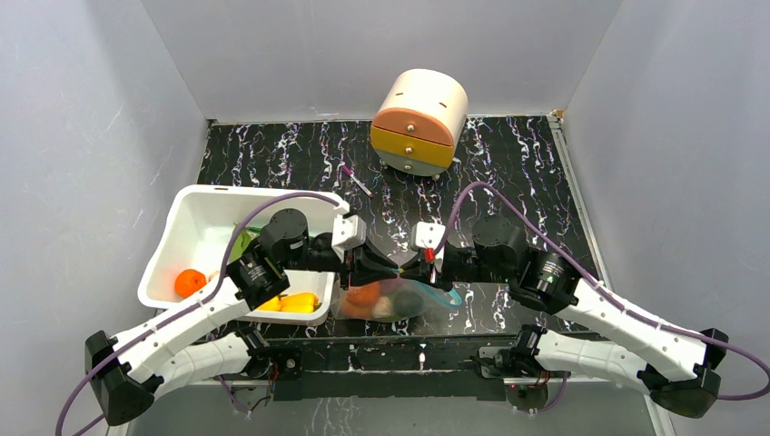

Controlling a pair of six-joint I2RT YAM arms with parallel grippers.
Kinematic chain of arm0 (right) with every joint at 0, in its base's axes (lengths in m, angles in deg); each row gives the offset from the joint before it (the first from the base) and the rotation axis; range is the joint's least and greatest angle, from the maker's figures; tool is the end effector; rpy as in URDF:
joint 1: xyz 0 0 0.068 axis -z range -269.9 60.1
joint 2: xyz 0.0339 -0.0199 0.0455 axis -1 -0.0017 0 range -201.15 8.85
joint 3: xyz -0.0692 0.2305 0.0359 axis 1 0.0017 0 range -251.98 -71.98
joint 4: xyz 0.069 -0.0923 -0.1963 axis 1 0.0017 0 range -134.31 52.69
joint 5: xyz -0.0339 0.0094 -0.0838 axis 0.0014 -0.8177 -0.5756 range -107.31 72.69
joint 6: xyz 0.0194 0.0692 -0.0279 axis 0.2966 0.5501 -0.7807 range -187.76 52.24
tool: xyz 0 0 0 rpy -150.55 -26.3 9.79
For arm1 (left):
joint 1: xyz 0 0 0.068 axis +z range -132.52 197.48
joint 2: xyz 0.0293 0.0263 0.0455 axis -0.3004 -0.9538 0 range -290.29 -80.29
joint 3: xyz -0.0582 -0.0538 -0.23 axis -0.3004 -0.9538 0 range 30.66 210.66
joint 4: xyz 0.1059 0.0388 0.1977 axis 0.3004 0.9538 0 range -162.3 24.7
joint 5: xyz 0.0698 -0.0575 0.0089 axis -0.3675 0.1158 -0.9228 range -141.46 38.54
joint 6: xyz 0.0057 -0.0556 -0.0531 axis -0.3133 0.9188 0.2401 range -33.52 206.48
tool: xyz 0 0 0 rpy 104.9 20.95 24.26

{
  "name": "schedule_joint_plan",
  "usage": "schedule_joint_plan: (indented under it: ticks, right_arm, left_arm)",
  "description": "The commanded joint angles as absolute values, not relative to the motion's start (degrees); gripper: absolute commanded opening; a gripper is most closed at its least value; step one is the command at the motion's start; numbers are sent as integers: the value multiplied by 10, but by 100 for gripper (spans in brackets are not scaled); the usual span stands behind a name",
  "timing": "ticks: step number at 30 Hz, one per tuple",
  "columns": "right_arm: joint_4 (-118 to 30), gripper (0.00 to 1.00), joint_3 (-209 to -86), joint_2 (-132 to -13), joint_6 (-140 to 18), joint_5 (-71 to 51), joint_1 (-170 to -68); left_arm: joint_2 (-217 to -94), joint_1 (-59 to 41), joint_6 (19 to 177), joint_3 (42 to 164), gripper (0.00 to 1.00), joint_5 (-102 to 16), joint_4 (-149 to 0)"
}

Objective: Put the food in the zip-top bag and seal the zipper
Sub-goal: Zip the zipper food storage bag at the center of the board.

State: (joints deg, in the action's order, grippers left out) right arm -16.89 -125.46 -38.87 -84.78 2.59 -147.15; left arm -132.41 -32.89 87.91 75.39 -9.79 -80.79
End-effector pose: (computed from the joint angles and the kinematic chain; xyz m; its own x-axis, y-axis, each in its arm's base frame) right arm 0.0842 0.1723 0.3167 0.0906 -0.3679 -0.9254 -0.9783 0.1412 -0.1519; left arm 0.1030 -0.1928 0.3328 -0.0127 -0.0140 -0.9998 0.9993 -0.0361 -0.0122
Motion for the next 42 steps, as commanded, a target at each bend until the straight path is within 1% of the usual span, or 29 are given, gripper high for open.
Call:
schedule_joint_plan:
  ticks: [1,2,8,13,19,26,34,37,38,40,41,42]
  right_arm:
    - [-213,0,-1284,-385,-845,39,-1469]
    - [-212,0,-1285,-385,-846,38,-1469]
    - [-193,0,-1277,-371,-849,14,-1469]
    - [-167,0,-1276,-353,-851,-17,-1469]
    - [-120,0,-1291,-348,-853,-46,-1469]
    - [-76,0,-1303,-326,-857,-81,-1469]
    - [-14,0,-1315,-310,-865,-102,-1469]
    - [21,0,-1331,-303,-870,-113,-1469]
    - [20,0,-1339,-302,-870,-106,-1469]
    - [-25,0,-1340,-316,-849,-62,-1469]
    - [-61,0,-1336,-332,-815,-65,-1469]
    - [-78,0,-1343,-350,-780,-75,-1469]
  left_arm:
    - [-1328,-327,861,782,8,-77,-802]
    - [-1328,-326,861,783,0,-79,-802]
    - [-1314,-327,854,786,0,-104,-796]
    - [-1292,-327,845,801,0,-156,-790]
    - [-1295,-326,808,842,0,-227,-753]
    - [-1297,-327,788,843,0,-278,-732]
    - [-1285,-327,808,832,0,-320,-731]
    - [-1263,-326,824,818,0,-335,-748]
    - [-1259,-326,829,814,0,-333,-752]
    - [-1271,-326,837,811,0,-282,-768]
    - [-1281,-326,849,809,11,-276,-779]
    - [-1286,-326,856,808,27,-278,-786]
